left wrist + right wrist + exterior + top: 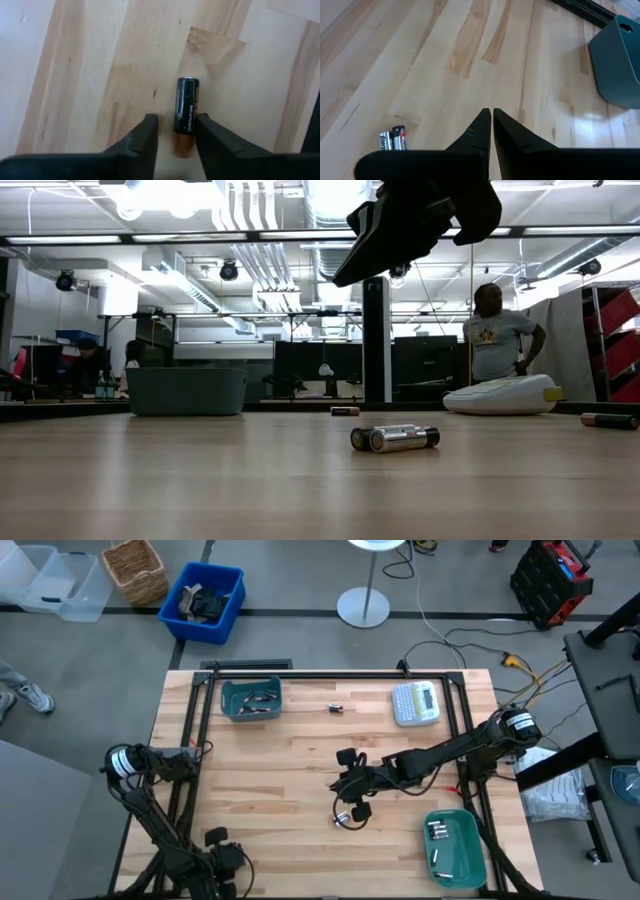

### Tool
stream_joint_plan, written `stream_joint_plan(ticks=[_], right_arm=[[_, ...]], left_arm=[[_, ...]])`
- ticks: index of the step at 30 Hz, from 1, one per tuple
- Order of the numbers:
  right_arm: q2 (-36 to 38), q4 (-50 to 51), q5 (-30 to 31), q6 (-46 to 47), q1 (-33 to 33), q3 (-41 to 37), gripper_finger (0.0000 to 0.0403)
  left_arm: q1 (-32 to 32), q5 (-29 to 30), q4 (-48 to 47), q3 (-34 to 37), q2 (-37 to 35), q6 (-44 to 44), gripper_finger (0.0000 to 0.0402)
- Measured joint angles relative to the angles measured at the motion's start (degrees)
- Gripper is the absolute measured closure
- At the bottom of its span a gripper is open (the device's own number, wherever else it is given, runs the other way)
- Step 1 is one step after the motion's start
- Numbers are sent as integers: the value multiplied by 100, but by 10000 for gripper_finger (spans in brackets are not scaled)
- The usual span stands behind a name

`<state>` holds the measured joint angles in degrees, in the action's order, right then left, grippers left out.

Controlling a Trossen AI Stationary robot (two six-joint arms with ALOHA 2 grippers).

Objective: Sort batteries
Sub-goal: Put the black battery into the blue bin

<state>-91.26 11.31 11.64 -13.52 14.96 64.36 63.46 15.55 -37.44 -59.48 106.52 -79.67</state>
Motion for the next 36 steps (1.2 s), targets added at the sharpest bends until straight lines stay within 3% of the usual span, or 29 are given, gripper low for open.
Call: stream_joint_plan(ticks=[6,36], right_arm=[[0,0,0,0,0,0,390],[0,36,0,1,0,0,390]], left_arm=[[-7,30,-8,4,0,33,377],[-105,203,-172,26,-698,334,379]])
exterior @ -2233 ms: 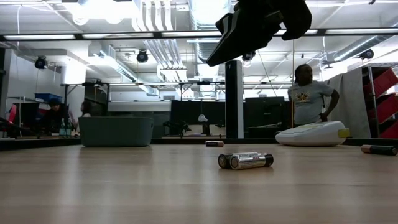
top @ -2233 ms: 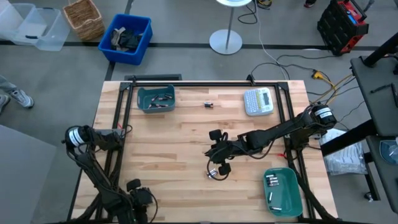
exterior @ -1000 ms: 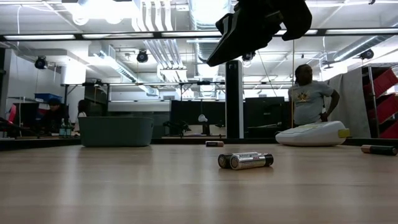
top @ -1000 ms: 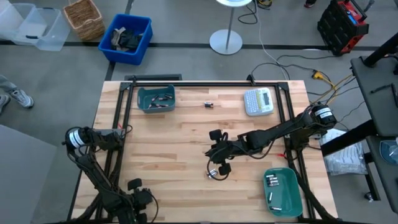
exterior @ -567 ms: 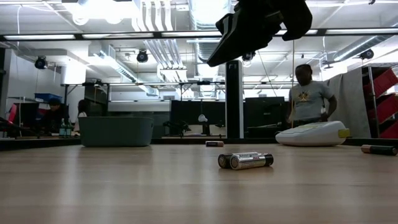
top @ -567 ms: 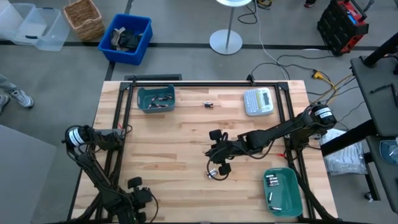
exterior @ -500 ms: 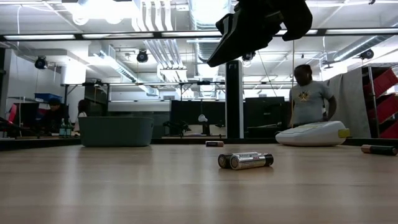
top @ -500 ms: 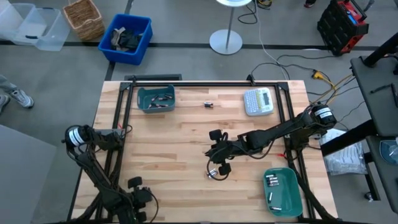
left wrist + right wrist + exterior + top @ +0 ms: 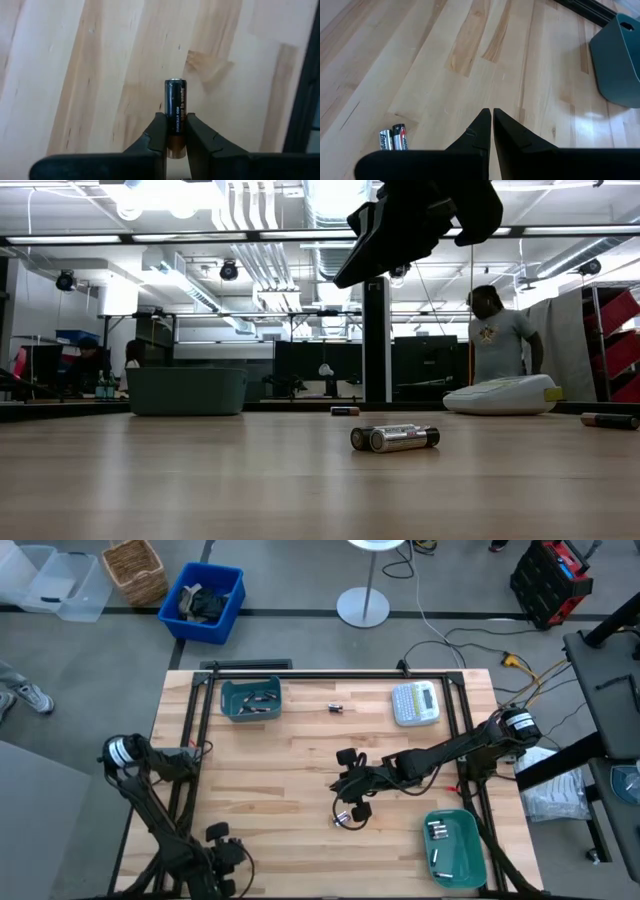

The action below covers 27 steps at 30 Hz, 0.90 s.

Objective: Sort batteries
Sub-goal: Put the black battery into the blue bin

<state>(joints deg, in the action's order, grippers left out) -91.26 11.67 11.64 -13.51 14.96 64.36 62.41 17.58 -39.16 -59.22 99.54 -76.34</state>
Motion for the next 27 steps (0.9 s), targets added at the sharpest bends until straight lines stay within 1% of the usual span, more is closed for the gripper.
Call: stream_joint_plan(ticks=[8,12,16,19,21,24,27], right_arm=[[0,8,0,-55,0,0,390],[0,56,2,-142,0,0,390],[0,295,2,-231,0,-2,390],[0,439,2,-381,0,-2,390],[0,475,2,-522,0,-2,390],[0,465,7,-835,0,-2,390],[0,442,28,-1011,-3,-3,390]], left_arm=[[-249,5,-9,-6,-440,377,379],[-520,21,-53,-9,-711,811,379],[-823,256,-194,-11,-1053,1390,379],[-1072,295,-521,-12,-1356,1780,379],[-1260,336,-905,-15,-1551,1917,379],[-1584,718,-1497,-13,-1860,2071,379],[-1995,1080,-1854,-13,-2163,2371,379]])
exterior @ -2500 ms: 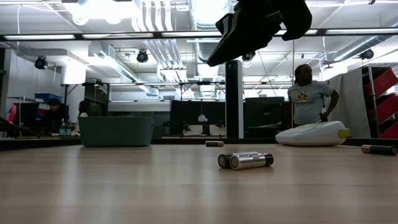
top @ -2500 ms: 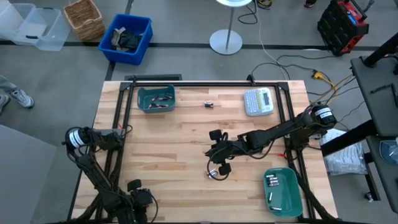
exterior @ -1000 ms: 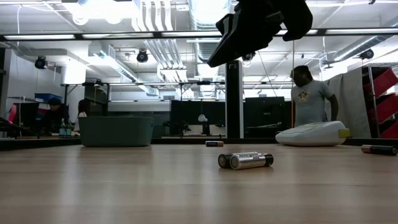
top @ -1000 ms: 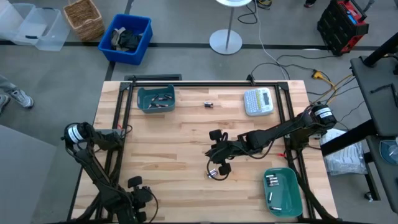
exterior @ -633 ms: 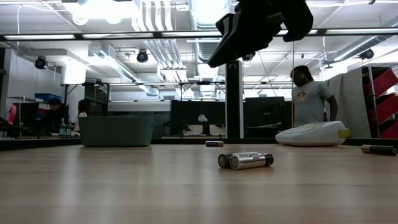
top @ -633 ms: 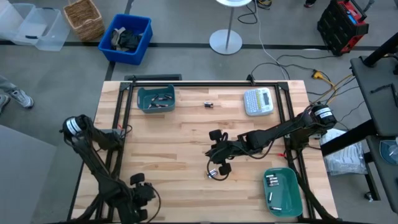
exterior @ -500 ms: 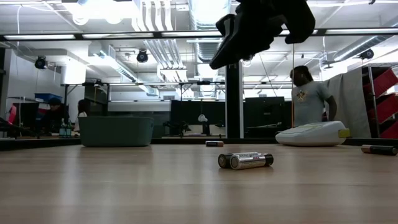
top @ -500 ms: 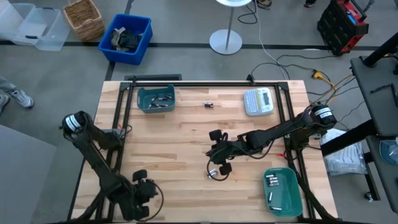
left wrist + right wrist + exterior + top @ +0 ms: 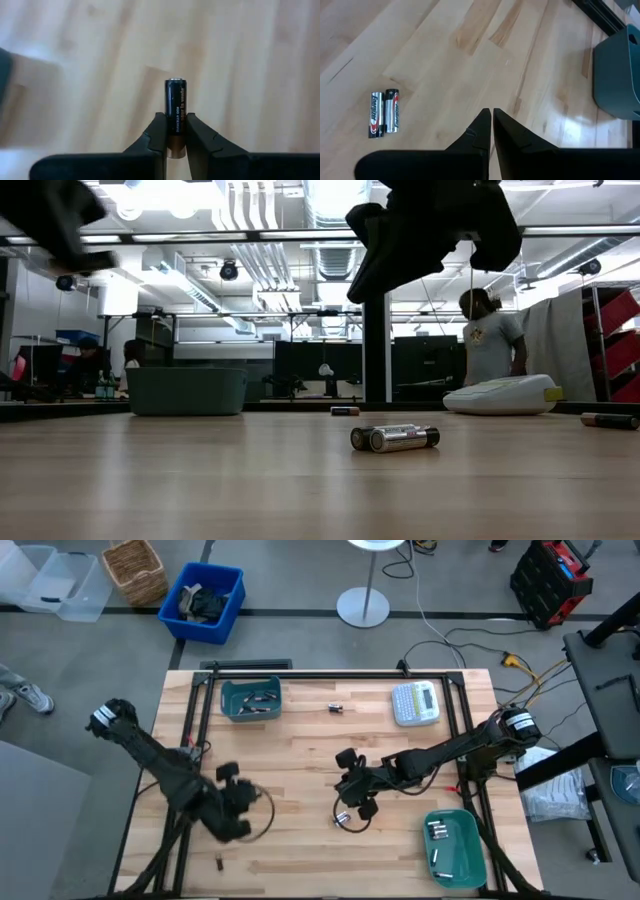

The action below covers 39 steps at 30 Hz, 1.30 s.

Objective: Sort batteries
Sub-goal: Put the black battery into the blue bin

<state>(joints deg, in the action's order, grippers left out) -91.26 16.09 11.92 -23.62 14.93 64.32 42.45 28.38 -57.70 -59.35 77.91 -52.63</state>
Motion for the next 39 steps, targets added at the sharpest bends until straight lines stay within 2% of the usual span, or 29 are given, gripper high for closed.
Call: stream_joint_plan(ticks=[4,9,12,18,21,27,31,35,39], right_arm=[[0,-6,15,-3,-33,-1,390],[0,-8,15,-92,-34,-30,390],[0,11,15,-193,-34,-119,390],[0,20,15,-299,-90,-259,390],[0,-13,17,-273,-134,-259,390],[0,-10,16,-194,-187,-259,390],[0,-11,15,-179,-196,-261,390],[0,-10,15,-177,-198,-261,390],[0,-10,15,-156,-198,-261,390]], left_arm=[[-724,263,-67,0,-393,631,379],[-1782,251,-73,0,-807,1874,379],[-2503,37,-73,0,-1056,2574,379],[-4276,-385,-69,0,-1410,3198,379],[-5249,-792,-53,0,-1432,3642,379],[-7227,-1764,141,0,-1176,4619,379],[-8282,-2189,497,0,-799,5012,379],[-8930,-2518,659,0,-345,5106,379],[-9137,-2546,674,0,111,5289,379]])
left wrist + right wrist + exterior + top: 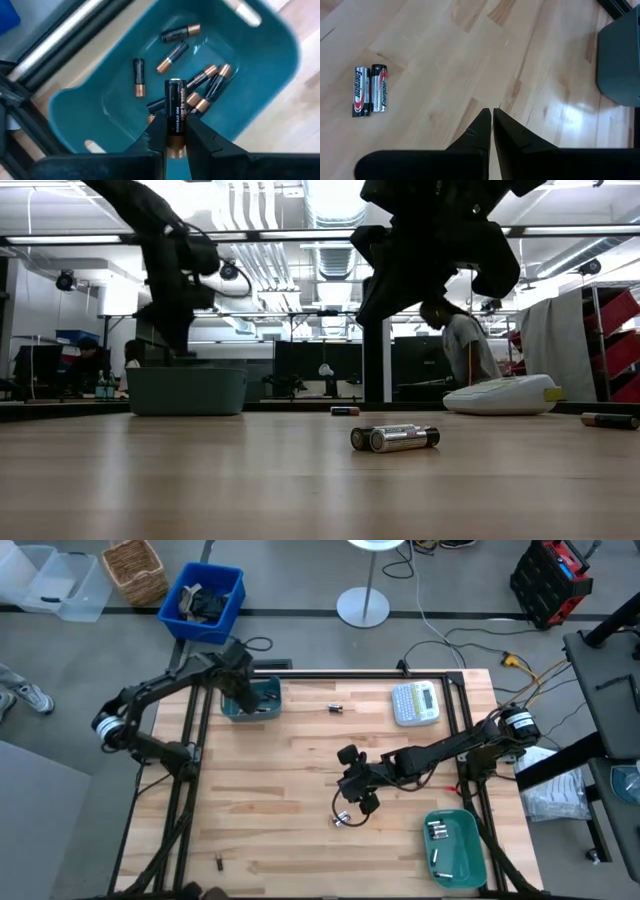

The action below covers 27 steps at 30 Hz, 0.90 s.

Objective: Sort batteries
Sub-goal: Put the black battery into the blue bin

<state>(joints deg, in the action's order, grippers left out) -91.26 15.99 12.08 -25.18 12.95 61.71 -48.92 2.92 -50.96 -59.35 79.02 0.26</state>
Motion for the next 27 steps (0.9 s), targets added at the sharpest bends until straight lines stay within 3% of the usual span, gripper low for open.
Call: stream_joint_plan(ticks=[16,27], right_arm=[[0,2,0,76,-63,-52,390],[0,-2,0,78,-63,-154,390]], left_arm=[[10,-95,279,-272,936,369,377],[15,-74,356,-291,927,210,239]])
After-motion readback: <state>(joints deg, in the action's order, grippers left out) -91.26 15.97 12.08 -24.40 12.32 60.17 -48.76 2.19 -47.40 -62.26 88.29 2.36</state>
